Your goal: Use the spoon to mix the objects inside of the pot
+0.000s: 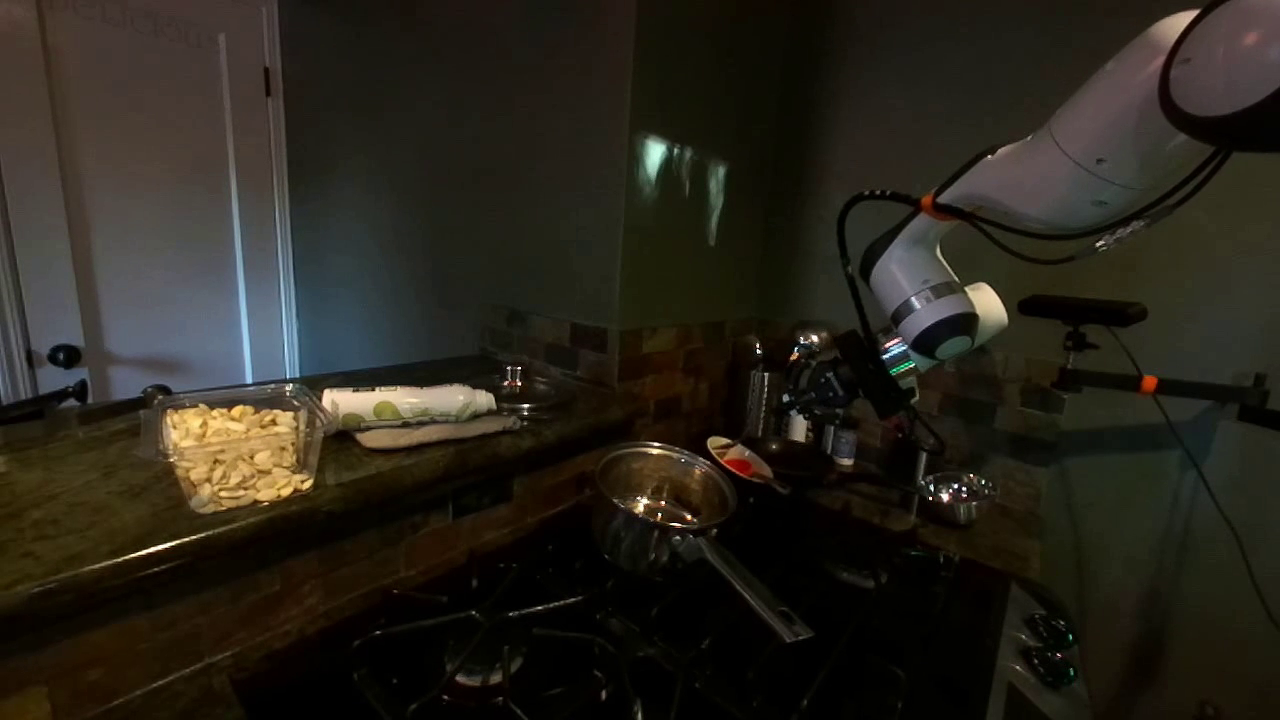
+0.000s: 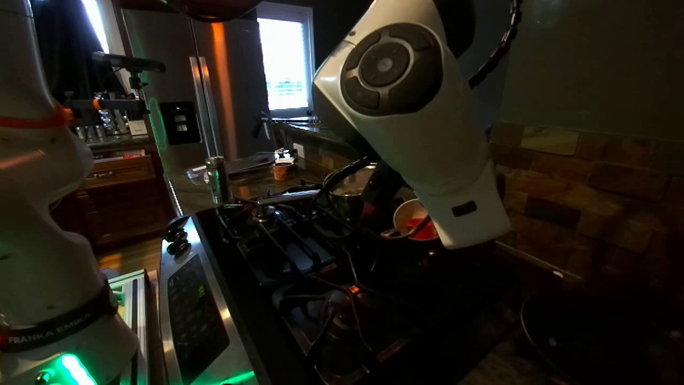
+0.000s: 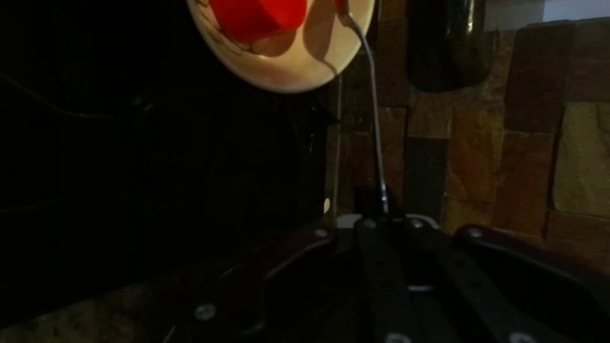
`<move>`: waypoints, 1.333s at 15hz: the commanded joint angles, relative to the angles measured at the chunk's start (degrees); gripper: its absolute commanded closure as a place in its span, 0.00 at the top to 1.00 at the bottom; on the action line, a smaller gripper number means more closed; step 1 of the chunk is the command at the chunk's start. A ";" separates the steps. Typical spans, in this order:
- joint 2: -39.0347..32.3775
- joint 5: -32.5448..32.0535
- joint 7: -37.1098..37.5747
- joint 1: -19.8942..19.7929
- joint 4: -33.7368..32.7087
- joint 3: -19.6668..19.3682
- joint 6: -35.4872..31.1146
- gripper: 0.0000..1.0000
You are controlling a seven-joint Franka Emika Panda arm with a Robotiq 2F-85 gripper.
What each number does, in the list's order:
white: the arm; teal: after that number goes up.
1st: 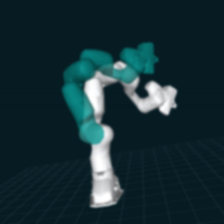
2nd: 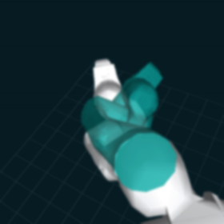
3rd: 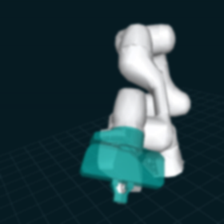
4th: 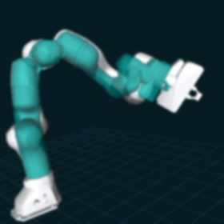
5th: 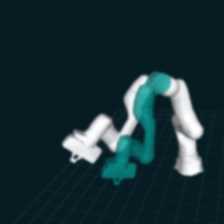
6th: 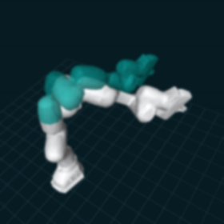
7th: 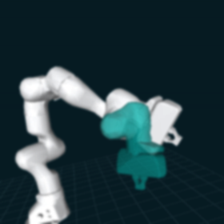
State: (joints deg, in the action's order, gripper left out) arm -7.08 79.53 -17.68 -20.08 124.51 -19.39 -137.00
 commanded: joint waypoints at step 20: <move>24.22 10.96 -35.47 -3.50 16.25 -2.22 20.41 0.03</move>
State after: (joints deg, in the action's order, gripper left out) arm 17.25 90.52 -53.28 -23.01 140.84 -22.08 -116.80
